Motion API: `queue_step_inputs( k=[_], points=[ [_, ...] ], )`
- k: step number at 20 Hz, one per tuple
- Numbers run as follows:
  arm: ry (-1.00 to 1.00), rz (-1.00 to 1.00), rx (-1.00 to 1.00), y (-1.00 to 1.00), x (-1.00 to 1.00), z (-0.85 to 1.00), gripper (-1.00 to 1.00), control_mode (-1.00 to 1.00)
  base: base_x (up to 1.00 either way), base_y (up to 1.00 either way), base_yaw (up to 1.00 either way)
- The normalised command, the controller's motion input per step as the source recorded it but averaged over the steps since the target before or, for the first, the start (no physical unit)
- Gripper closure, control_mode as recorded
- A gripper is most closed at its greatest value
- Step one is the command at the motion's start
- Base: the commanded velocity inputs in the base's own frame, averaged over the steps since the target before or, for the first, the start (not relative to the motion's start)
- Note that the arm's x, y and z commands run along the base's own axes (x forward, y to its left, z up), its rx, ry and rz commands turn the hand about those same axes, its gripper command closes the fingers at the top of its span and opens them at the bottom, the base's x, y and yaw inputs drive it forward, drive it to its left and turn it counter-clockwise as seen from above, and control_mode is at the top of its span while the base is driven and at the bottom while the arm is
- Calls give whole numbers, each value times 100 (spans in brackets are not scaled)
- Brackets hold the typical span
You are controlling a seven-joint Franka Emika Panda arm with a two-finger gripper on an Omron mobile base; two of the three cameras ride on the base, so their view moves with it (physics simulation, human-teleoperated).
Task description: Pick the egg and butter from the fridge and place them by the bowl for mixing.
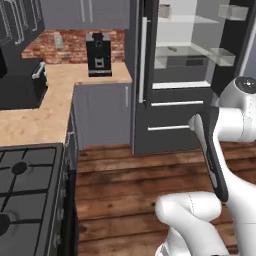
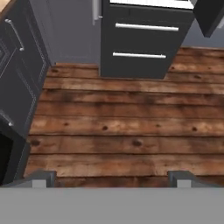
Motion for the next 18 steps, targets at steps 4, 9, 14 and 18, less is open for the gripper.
queue_step_inputs(
  k=[4,9,14,18],
  points=[
    [0,0,0,0,0,0,-100,100,90,-25,8],
    [0,0,0,0,0,0,-100,100,66,-49,0],
    [0,0,0,0,0,0,-100,100,52,-58,0],
    [0,0,0,0,0,0,-100,100,48,-59,0]
  ],
)
